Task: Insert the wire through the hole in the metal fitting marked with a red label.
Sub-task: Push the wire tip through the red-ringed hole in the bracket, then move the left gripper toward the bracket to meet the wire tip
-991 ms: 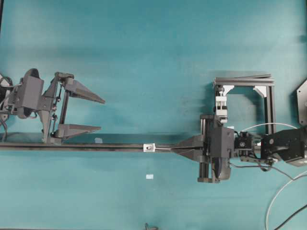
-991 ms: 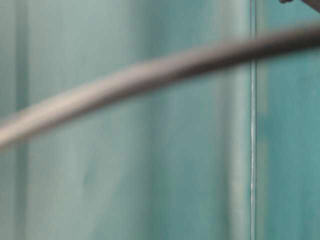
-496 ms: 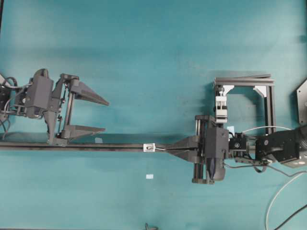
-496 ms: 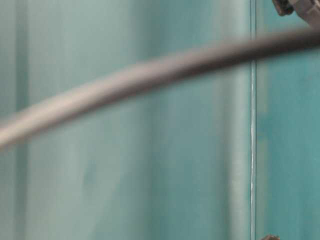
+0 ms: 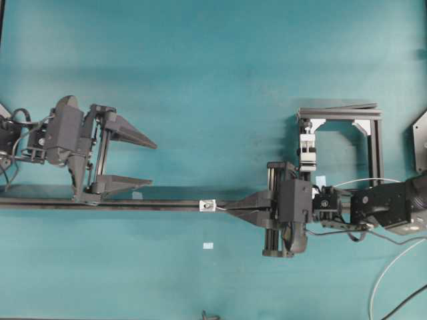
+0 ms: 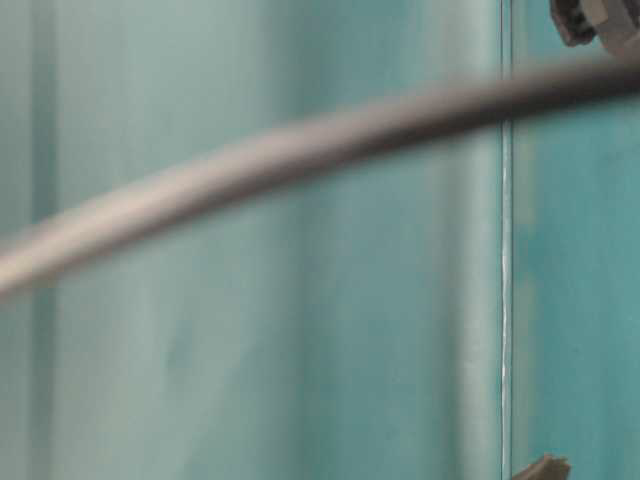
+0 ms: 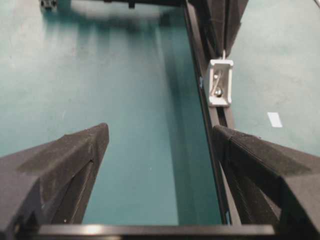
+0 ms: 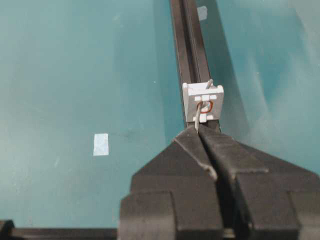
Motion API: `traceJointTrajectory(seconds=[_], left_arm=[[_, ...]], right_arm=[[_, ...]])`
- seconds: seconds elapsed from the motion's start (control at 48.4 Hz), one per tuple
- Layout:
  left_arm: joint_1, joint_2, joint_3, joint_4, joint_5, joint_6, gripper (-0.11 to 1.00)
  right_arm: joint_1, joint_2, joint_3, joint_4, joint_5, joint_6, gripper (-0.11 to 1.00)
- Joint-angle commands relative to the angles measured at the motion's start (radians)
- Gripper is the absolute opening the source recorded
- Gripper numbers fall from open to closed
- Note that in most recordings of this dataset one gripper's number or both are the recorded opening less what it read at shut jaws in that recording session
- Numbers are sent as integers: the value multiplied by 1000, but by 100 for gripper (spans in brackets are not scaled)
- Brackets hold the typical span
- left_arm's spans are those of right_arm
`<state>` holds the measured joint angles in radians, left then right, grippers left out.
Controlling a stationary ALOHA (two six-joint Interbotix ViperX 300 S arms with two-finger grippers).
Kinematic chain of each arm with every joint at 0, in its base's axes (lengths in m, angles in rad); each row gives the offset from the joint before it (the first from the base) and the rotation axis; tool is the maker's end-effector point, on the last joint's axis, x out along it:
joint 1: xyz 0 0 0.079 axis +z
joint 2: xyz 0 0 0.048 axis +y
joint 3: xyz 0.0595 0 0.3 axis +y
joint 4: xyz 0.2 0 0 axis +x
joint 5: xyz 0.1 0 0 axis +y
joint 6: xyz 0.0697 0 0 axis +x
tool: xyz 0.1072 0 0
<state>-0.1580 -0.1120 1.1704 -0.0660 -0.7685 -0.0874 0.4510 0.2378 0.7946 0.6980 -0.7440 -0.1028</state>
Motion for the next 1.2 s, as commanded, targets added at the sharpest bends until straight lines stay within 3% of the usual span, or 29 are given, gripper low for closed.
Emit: traceJointTrajectory(seconds=[0.0,1.177], left_arm=[[2,5,-23,-3,9,-15,55],[-5,89,-84,-2,37,-74,55]], right_arm=[[2,-14,-21,-3,-3,-2,-1],[-21,9,-63,-67,32,-3,-1]])
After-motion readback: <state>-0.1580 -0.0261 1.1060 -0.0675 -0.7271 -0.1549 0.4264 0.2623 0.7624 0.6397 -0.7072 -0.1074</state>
